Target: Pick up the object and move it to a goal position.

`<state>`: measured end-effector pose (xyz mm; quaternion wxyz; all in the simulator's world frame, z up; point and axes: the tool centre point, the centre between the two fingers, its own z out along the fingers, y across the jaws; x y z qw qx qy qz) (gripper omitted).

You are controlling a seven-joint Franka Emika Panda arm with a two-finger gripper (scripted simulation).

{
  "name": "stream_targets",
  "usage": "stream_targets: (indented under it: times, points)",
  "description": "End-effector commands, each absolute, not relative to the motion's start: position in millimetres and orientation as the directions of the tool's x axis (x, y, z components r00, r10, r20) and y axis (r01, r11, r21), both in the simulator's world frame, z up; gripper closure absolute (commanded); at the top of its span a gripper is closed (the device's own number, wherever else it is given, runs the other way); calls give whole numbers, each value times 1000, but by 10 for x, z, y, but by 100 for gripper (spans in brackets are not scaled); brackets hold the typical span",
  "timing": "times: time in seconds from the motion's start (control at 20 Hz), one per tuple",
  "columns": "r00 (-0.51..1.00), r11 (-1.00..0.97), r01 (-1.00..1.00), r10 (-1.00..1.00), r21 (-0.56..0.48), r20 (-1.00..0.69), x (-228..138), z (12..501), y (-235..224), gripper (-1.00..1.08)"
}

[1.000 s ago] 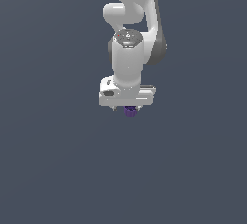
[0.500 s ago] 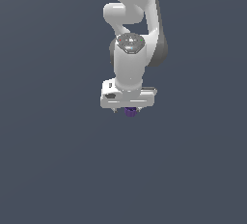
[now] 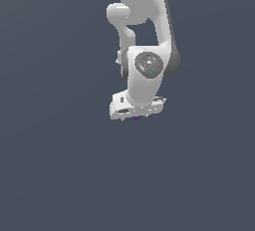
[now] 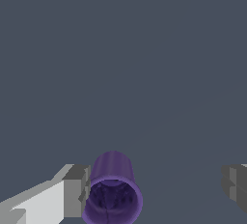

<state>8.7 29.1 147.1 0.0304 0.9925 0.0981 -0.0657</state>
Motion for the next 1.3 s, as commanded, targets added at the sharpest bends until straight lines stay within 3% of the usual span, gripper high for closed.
stream_targets:
  times: [0.0, 0.65, 1.25]
  points:
    - [953, -966, 251, 236, 56, -190, 78, 1375, 342, -100]
    - [762, -858, 510, 420, 59, -492, -34, 902, 539, -100]
    - [508, -740, 673, 456, 7, -731, -210, 604, 643, -100]
